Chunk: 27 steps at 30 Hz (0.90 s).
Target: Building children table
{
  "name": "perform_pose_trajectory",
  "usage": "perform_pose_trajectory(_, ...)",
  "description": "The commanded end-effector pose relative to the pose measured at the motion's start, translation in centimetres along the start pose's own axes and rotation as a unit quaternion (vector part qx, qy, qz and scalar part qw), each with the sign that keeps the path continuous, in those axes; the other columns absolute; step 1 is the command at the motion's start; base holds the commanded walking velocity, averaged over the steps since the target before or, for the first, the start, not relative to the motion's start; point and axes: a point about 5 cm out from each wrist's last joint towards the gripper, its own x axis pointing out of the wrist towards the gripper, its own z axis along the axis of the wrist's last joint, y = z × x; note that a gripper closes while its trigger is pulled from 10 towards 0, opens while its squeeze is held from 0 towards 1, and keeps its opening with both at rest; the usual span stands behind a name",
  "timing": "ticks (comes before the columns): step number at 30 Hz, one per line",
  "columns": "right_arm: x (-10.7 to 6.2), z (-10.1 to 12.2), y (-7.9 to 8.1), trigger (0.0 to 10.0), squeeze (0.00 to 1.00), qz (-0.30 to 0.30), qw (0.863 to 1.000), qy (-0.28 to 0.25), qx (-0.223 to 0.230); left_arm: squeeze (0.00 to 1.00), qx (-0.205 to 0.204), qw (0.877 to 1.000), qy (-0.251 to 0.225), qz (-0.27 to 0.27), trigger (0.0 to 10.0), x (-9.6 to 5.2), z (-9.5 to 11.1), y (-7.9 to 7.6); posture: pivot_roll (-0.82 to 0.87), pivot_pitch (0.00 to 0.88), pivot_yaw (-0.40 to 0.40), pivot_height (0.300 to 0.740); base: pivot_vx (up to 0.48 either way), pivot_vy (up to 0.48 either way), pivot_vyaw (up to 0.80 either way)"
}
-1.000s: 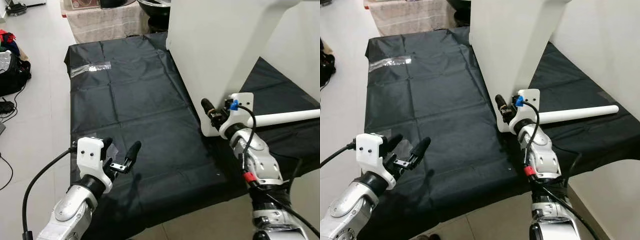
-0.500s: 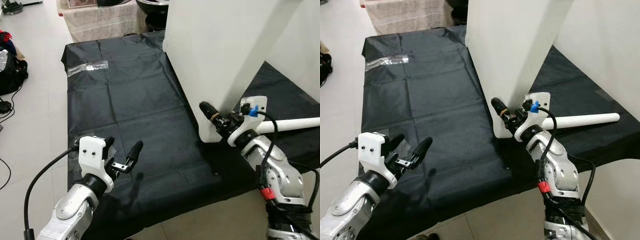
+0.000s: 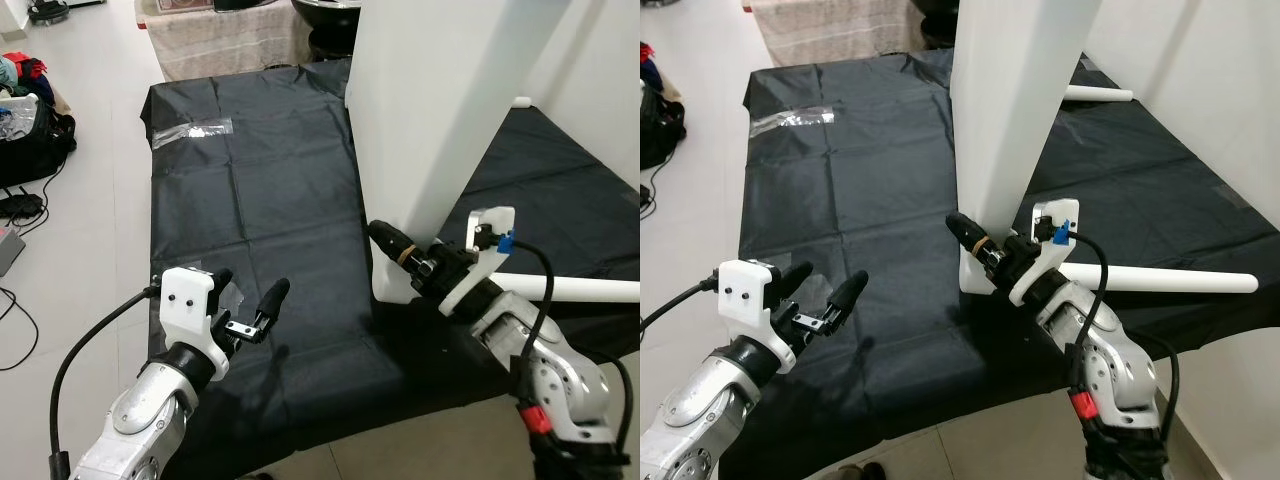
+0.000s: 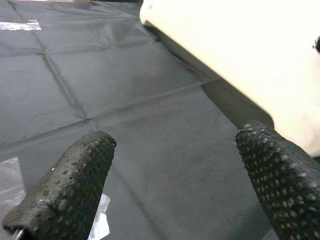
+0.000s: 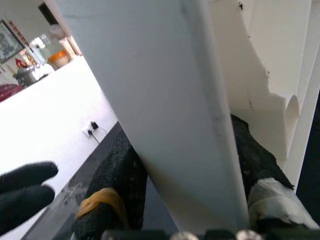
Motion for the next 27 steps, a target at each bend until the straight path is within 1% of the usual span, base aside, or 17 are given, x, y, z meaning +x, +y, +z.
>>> perform_pose_trajectory(1, 0.2, -0.4, 2.2, 10.0, 0.00, 0.081, 0.997, 0.006, 0.007, 0.00, -0.001, 1.000, 0.015, -0.002, 10.0, -0.1, -0.4, 0.1, -0.04, 0.182, 0.011, 0.740, 0.000, 0.000, 0.00)
perform_pose_trajectory(4, 0.2, -0.7, 2.4, 10.0, 0.00, 0.085, 0.996, 0.016, -0.001, 0.00, -0.001, 1.000, 0.015, -0.002, 10.0, -0.1, -0.4, 0.1, -0.04, 0.182, 0.011, 0.740, 0.000, 0.000, 0.00)
perform_pose_trajectory(6, 0.2, -1.3, 2.8, 10.0, 0.00, 0.101, 0.994, 0.035, -0.014, 0.00, -0.001, 1.000, 0.014, -0.002, 10.0, -0.1, -0.4, 0.1, -0.04, 0.182, 0.010, 0.740, 0.000, 0.000, 0.00)
perform_pose_trajectory(7, 0.2, -1.3, 2.8, 10.0, 0.00, 0.101, 0.994, 0.035, -0.014, 0.00, -0.001, 1.000, 0.014, -0.002, 10.0, -0.1, -0.4, 0.1, -0.04, 0.182, 0.010, 0.740, 0.000, 0.000, 0.00)
perform_pose_trajectory(9, 0.6, -1.5, 3.6, 10.0, 0.00, 0.123, 0.991, 0.042, -0.019, 0.00, -0.001, 1.000, 0.014, -0.002, 10.0, -0.1, -0.4, 0.1, -0.04, 0.184, 0.014, 0.740, 0.000, 0.000, 0.00)
perform_pose_trajectory(10, 0.6, -1.5, 3.6, 10.0, 0.00, 0.123, 0.991, 0.042, -0.019, 0.00, -0.001, 1.000, 0.014, -0.002, 10.0, -0.1, -0.4, 0.1, -0.04, 0.184, 0.014, 0.740, 0.000, 0.000, 0.00)
perform_pose_trajectory(14, 1.7, -1.6, 5.3, 10.0, 0.00, 0.190, 0.981, 0.042, -0.019, 0.00, -0.001, 1.000, 0.014, -0.004, 10.0, 0.0, -0.3, 0.1, -0.03, 0.184, 0.012, 0.740, 0.000, 0.000, 0.00)
perform_pose_trajectory(19, 2.2, -1.8, 6.1, 10.0, 0.00, 0.226, 0.973, 0.045, -0.017, 0.00, 0.001, 1.000, 0.013, -0.004, 10.0, -0.1, -0.2, 0.1, -0.02, 0.186, 0.009, 0.740, 0.000, 0.000, 0.00)
perform_pose_trajectory(22, 2.2, -1.9, 6.3, 10.0, 0.00, 0.232, 0.972, 0.047, -0.017, 0.00, 0.002, 1.000, 0.013, -0.004, 10.0, -0.1, -0.2, 0.1, -0.02, 0.186, 0.009, 0.740, 0.000, 0.000, 0.00)
perform_pose_trajectory(25, 2.0, -2.7, 5.7, 10.0, 0.00, 0.218, 0.973, 0.066, -0.029, 0.00, 0.001, 1.000, 0.013, -0.001, 10.0, -0.1, -0.2, 0.2, -0.03, 0.188, 0.008, 0.740, 0.000, 0.000, 0.00)
perform_pose_trajectory(26, 1.9, -3.0, 5.4, 10.0, 0.00, 0.205, 0.975, 0.074, -0.037, 0.00, 0.001, 1.000, 0.013, -0.001, 10.0, -0.1, -0.2, 0.2, -0.03, 0.189, 0.008, 0.740, 0.000, 0.000, 0.00)
perform_pose_trajectory(27, 1.9, -3.0, 5.4, 10.0, 0.00, 0.205, 0.975, 0.074, -0.037, 0.00, 0.001, 1.000, 0.013, -0.001, 10.0, -0.1, -0.2, 0.2, -0.03, 0.189, 0.008, 0.740, 0.000, 0.000, 0.00)
